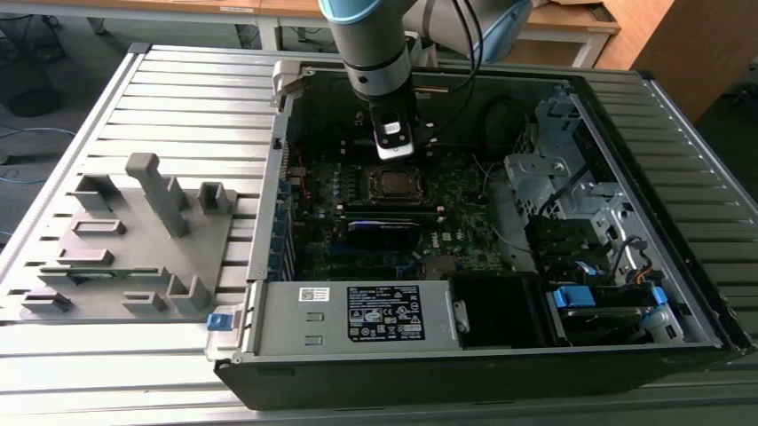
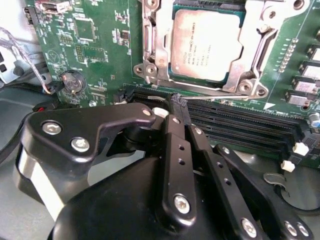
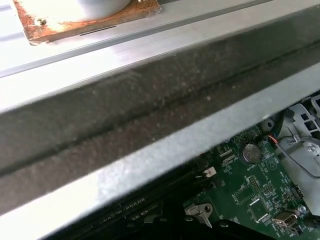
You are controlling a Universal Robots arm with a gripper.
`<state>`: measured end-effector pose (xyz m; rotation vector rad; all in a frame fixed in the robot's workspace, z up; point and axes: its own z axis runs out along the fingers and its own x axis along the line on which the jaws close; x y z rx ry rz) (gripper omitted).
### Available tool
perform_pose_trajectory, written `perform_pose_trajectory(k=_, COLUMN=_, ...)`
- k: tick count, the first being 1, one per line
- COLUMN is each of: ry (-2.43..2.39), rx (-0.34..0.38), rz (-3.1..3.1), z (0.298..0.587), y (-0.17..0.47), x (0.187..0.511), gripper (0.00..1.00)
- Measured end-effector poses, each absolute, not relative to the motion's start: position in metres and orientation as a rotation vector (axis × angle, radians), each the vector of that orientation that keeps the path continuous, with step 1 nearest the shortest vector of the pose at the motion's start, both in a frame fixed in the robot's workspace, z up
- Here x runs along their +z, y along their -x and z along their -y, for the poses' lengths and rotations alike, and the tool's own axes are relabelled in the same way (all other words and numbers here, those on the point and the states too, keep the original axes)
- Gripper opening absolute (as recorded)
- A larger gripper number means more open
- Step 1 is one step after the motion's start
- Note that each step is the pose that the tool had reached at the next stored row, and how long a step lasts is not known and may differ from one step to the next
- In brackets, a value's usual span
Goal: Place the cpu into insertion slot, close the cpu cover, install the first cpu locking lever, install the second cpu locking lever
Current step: 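Install the first cpu locking lever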
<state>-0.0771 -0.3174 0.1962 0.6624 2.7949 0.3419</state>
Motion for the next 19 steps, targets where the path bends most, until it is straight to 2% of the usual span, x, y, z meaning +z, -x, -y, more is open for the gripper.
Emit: perform_pose_trajectory(k=19, ry=-0.671, rx=0.341, rz=-2.78, z=0.315, y=0.0773, x=0.192, gripper=0.11)
